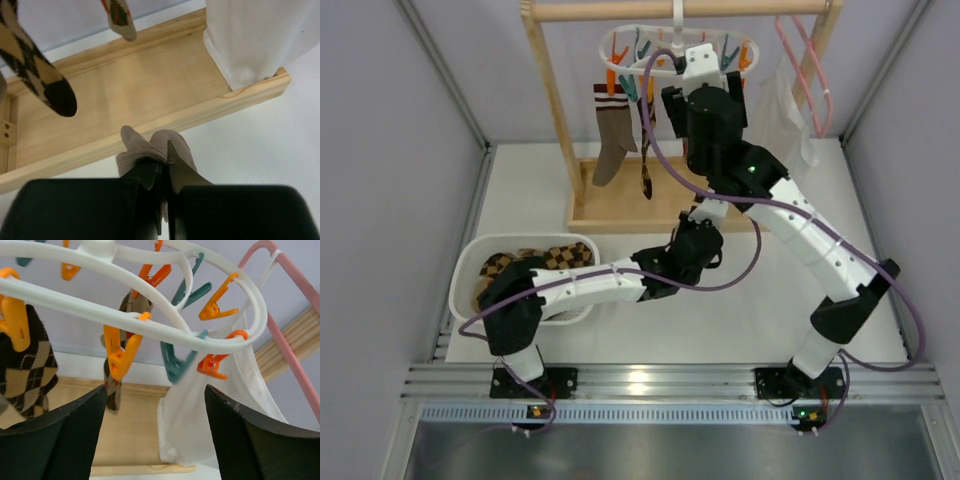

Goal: Remove the socks clipped to the hanger

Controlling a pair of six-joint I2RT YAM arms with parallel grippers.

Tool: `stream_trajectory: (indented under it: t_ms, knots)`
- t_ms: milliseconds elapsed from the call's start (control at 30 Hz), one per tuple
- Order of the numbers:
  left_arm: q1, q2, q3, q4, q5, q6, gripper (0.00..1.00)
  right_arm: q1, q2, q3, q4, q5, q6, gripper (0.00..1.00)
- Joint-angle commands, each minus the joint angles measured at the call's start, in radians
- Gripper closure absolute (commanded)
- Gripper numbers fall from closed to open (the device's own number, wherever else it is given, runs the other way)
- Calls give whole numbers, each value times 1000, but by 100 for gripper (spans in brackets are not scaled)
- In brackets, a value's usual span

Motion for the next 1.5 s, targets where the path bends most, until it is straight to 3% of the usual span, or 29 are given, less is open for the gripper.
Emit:
stream_trajectory:
  t_ms: [0, 133, 167, 533, 633, 767, 1000, 1033, 1067, 1133, 1167, 1267, 1367, 1400, 1433, 1467]
  knots:
    - [2, -137, -103, 6, -10, -105, 100, 11, -135, -42, -113, -176, 155, 22]
    - [2, -296, -190, -79, -31, -187, 100, 13, -266, -142, -151, -326, 251, 9]
    - [2, -321, -204, -139, -47, -195, 100, 11, -289, -186, -151, -393, 264, 1]
    - [42, -640, -299, -486, -168, -388, 100, 10, -556, -484, -77, -549, 418, 1]
    - [135, -752, -319, -606, -119, -486, 100, 10, -584, -527, -74, -543, 426, 1]
    - [370, -895, -385, -666, -21, -539, 100, 10, -598, -564, -73, -535, 429, 0]
    - [772, -937, -481, -692, 201, -530, 100, 10, -612, -591, -64, -535, 433, 1]
    - [809, -932, -489, -694, 223, -533, 97, 8, -615, -593, -64, -535, 433, 1]
    - [865, -924, -500, -694, 237, -536, 83, 10, -615, -599, -64, -535, 433, 1]
    - [895, -927, -520, -694, 225, -540, 66, 8, -616, -602, -62, -534, 433, 1]
    - [901, -949, -528, -694, 202, -548, 36, 6, -616, -608, -64, -535, 430, 1]
    - [901, -988, -538, -695, 191, -556, 26, 5, -620, -621, -64, -528, 430, 0]
    - [901, -1035, -522, -692, 234, -556, 2, -3, -623, -636, -59, -526, 427, 1]
    - [901, -1044, -515, -688, 313, -562, 2, -6, -626, -644, -59, -526, 432, 1]
    - [898, -1029, -509, -630, 503, -539, 2, -12, -651, -674, -44, -528, 441, 1]
    - [898, -1028, -509, -585, 505, -539, 2, -13, -652, -689, -44, -529, 441, 0]
